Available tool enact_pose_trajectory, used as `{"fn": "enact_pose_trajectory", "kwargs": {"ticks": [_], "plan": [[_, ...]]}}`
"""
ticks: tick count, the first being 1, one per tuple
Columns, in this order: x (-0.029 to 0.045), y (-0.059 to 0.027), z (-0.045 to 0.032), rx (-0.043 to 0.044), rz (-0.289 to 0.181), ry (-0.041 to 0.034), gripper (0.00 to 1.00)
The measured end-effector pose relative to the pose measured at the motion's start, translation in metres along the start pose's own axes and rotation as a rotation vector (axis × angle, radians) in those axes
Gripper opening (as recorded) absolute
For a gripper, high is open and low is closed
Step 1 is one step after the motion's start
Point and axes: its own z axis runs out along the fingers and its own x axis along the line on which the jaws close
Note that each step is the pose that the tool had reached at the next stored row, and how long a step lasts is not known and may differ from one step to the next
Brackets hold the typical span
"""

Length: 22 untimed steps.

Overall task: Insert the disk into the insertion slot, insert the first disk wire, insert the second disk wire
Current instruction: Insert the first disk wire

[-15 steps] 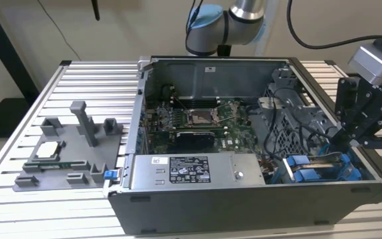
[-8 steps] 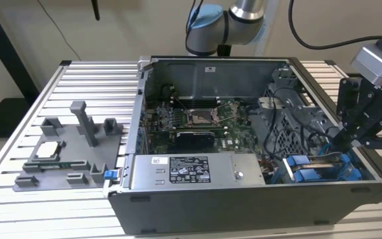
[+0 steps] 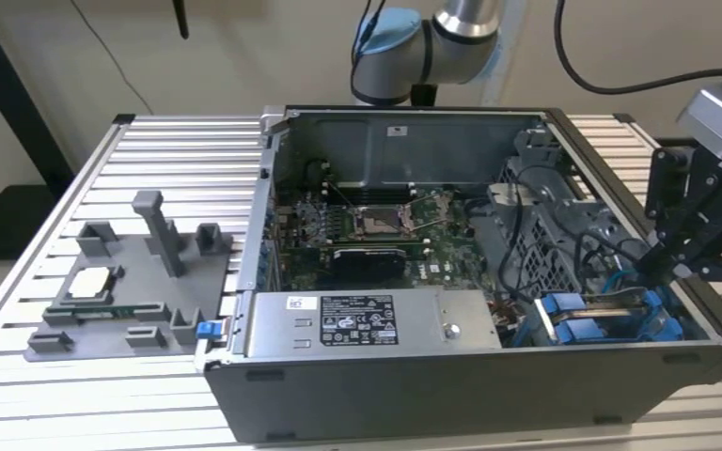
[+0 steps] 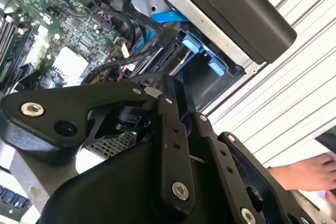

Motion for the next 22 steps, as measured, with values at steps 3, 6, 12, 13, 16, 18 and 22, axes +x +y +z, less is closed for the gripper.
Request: {"fn": "enact_pose_trajectory", "kwargs": {"ticks": [3,6,12,13,16,18,22], "plan": [[0.0003,-0.0018,0.0,-0.0007,0.001,0.0,0.0],[0.0005,-0.0035,0.0001,-0.0014,0.001,-0.0001,0.0],[0.0011,-0.0083,0.0002,-0.0045,0.002,-0.0007,0.0],[0.0013,-0.0094,0.0002,-0.0052,0.002,-0.0007,0.0],[0.0016,-0.0122,0.0005,-0.0064,0.003,-0.001,0.0],[0.0018,-0.014,0.0007,-0.0067,0.003,-0.0011,0.0],[0.0029,-0.0201,0.0015,-0.0092,0.004,-0.0012,0.0]]}}
